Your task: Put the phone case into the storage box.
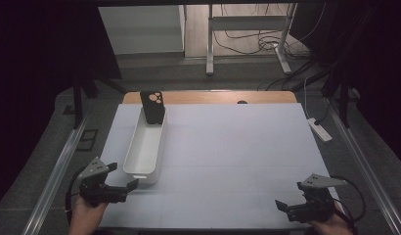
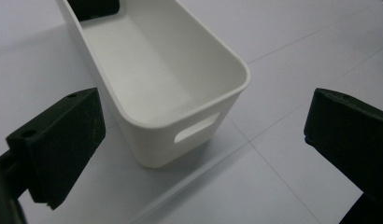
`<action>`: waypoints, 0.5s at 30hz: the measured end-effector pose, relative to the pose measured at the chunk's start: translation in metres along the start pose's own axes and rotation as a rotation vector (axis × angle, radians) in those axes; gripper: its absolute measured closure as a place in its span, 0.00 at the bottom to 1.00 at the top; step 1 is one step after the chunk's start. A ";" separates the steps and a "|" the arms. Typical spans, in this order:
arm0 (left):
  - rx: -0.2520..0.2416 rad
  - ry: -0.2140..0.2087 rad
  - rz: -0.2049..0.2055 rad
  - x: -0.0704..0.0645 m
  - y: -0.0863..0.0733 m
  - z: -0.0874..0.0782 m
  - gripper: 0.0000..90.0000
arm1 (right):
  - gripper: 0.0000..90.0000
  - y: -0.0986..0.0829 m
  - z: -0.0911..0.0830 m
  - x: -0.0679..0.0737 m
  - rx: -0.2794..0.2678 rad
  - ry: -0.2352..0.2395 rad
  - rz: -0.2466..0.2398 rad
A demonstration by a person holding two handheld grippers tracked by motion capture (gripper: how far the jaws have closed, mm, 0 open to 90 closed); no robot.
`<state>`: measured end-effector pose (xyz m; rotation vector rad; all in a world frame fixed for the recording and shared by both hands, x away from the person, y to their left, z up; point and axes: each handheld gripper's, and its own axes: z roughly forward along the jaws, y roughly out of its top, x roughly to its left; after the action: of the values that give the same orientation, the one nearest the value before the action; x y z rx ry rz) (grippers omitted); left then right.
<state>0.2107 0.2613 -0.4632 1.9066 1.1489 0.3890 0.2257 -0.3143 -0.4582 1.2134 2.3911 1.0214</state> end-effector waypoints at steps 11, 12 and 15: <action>0.029 0.018 -0.004 -0.009 -0.016 -0.004 0.00 | 0.00 0.000 0.000 0.000 0.001 0.000 0.001; 0.028 0.018 -0.006 -0.009 -0.017 -0.005 0.00 | 0.00 0.000 0.000 0.000 0.001 0.000 0.001; 0.028 0.019 -0.007 -0.011 -0.021 -0.006 0.00 | 0.00 0.000 0.000 0.000 0.003 -0.001 0.002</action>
<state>0.1892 0.2592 -0.4749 1.9266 1.1787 0.3892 0.2260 -0.3143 -0.4584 1.2170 2.3917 1.0185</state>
